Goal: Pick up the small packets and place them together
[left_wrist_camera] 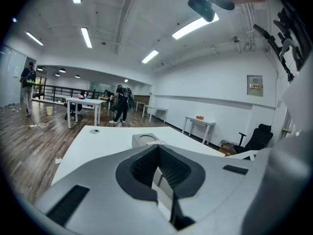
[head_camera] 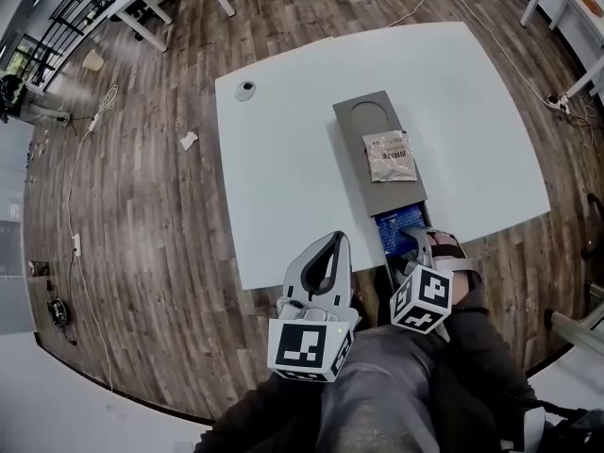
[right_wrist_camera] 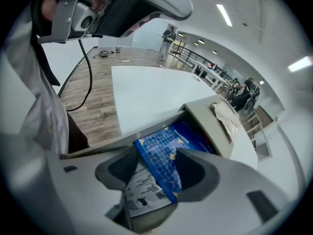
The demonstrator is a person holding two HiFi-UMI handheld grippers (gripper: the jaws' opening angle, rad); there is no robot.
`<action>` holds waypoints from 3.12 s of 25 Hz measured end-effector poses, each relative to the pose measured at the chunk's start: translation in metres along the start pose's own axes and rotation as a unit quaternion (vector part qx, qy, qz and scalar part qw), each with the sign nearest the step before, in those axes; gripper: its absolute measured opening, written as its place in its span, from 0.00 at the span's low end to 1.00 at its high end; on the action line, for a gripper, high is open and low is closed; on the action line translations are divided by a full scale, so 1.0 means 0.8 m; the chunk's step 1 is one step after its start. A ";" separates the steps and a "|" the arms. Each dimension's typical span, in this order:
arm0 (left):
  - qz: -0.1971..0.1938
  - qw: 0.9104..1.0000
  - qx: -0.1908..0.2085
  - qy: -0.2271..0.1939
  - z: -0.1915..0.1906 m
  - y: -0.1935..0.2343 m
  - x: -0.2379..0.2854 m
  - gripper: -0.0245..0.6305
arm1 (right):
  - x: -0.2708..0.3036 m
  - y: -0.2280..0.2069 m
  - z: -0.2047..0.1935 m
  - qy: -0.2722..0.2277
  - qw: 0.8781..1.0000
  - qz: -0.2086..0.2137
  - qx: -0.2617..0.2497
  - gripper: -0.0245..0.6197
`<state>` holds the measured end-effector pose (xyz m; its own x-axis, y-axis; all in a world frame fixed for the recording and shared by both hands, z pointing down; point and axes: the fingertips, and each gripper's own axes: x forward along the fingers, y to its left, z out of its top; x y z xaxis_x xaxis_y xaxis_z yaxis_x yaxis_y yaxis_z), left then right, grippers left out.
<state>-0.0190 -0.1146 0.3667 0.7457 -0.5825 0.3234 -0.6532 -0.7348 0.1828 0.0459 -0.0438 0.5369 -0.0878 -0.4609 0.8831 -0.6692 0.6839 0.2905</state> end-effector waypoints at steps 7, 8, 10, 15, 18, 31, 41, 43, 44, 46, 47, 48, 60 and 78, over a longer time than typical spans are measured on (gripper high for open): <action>0.001 1.000 -0.007 0.002 -0.004 0.008 0.007 0.03 | 0.000 -0.014 0.014 -0.021 1.000 -0.019 0.001 0.05; 0.001 1.000 -0.007 0.002 -0.004 0.008 0.008 0.03 | 0.000 -0.016 0.014 -0.021 1.000 -0.020 0.005 0.05; 0.000 1.000 -0.006 0.001 -0.002 0.010 0.007 0.03 | -0.003 -0.018 0.015 -0.022 1.000 -0.019 0.009 0.05; -0.013 1.000 0.002 -0.012 0.007 0.004 0.000 0.03 | -0.024 -0.018 0.020 -0.028 0.999 -0.039 0.017 0.05; -0.030 0.999 0.008 -0.020 0.011 -0.007 -0.008 0.03 | -0.042 -0.013 0.024 -0.036 0.997 -0.054 0.029 0.05; -0.087 0.993 0.045 -0.063 0.034 -0.062 -0.055 0.03 | -0.145 -0.020 0.039 -0.071 0.984 -0.154 0.056 0.05; -0.068 0.994 0.037 -0.082 0.050 -0.047 -0.047 0.03 | -0.197 -0.081 0.074 -0.106 0.974 -0.198 0.037 0.05; -0.061 0.994 0.033 -0.084 0.054 -0.040 -0.041 0.03 | -0.203 -0.106 0.082 -0.111 0.972 -0.207 0.030 0.05; -0.056 0.994 0.031 -0.084 0.056 -0.036 -0.038 0.03 | -0.203 -0.119 0.087 -0.113 0.971 -0.210 0.027 0.05; -0.041 0.995 0.024 -0.084 0.060 -0.025 -0.029 0.03 | -0.201 -0.145 0.095 -0.117 0.970 -0.215 0.019 0.05; -0.033 0.996 0.020 -0.083 0.060 -0.018 -0.023 0.03 | -0.199 -0.157 0.098 -0.119 0.969 -0.217 0.016 0.05; -0.024 0.996 0.017 -0.081 0.061 -0.011 -0.018 0.03 | -0.196 -0.170 0.102 -0.120 0.968 -0.220 0.013 0.05; 0.058 0.997 -0.018 -0.039 0.042 0.055 0.019 0.03 | -0.108 -0.230 0.117 -0.089 0.963 -0.248 -0.061 0.05; 0.044 0.999 -0.027 -0.018 0.018 0.061 0.007 0.03 | -0.009 -0.127 0.091 -0.076 0.988 -0.128 -0.034 0.12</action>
<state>-0.0444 -0.1586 0.3639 0.6894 -0.6560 0.3072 -0.7211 -0.6619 0.2047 0.0609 -0.1513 0.4740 -0.0351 -0.6997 0.7136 -0.6328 0.5682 0.5260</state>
